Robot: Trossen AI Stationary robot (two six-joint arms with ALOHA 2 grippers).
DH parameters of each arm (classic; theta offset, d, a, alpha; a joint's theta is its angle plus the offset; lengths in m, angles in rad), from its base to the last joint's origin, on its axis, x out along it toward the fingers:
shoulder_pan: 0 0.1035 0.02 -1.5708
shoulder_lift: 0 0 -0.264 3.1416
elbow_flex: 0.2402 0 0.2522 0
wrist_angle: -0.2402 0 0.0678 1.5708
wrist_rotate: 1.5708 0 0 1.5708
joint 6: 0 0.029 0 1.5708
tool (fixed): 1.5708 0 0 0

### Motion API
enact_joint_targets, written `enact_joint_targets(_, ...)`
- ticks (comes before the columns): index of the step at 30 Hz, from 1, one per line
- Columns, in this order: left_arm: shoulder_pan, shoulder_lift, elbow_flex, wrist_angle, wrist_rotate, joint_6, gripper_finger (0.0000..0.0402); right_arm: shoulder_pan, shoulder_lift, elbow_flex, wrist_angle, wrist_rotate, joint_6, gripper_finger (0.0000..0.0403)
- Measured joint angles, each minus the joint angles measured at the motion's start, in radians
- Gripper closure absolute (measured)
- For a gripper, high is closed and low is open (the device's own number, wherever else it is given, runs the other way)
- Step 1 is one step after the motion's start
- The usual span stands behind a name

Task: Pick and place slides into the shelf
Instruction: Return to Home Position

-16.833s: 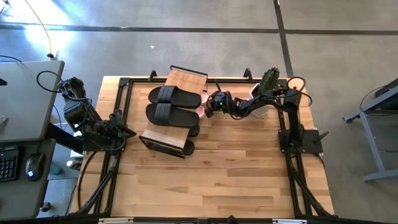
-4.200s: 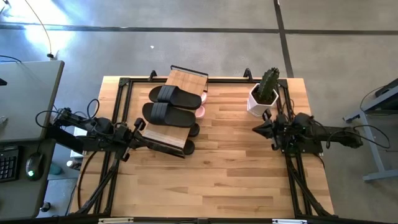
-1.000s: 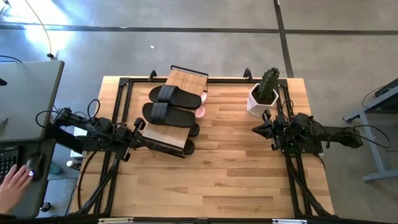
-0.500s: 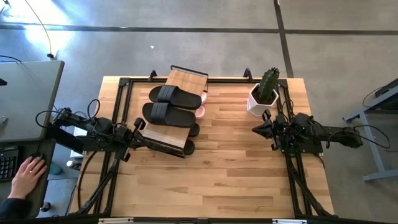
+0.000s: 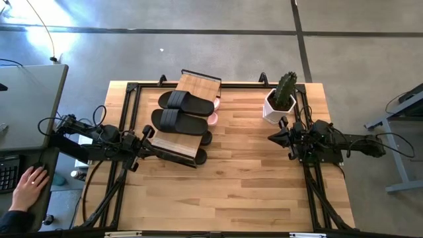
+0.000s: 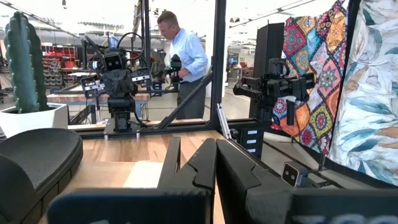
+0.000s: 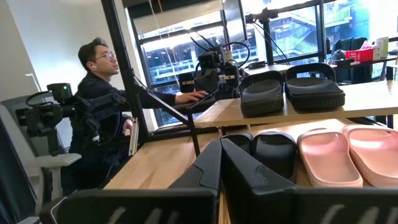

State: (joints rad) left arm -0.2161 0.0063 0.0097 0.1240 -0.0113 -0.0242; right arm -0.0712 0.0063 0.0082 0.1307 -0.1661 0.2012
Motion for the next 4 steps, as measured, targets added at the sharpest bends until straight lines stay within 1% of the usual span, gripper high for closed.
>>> enact_joint_targets(4, 0.0, 0.0, 0.0, 0.0, 0.0, 0.0, 0.0401, 0.0, 0.0, 0.0, 0.0, 0.0, 0.0, 0.0402)
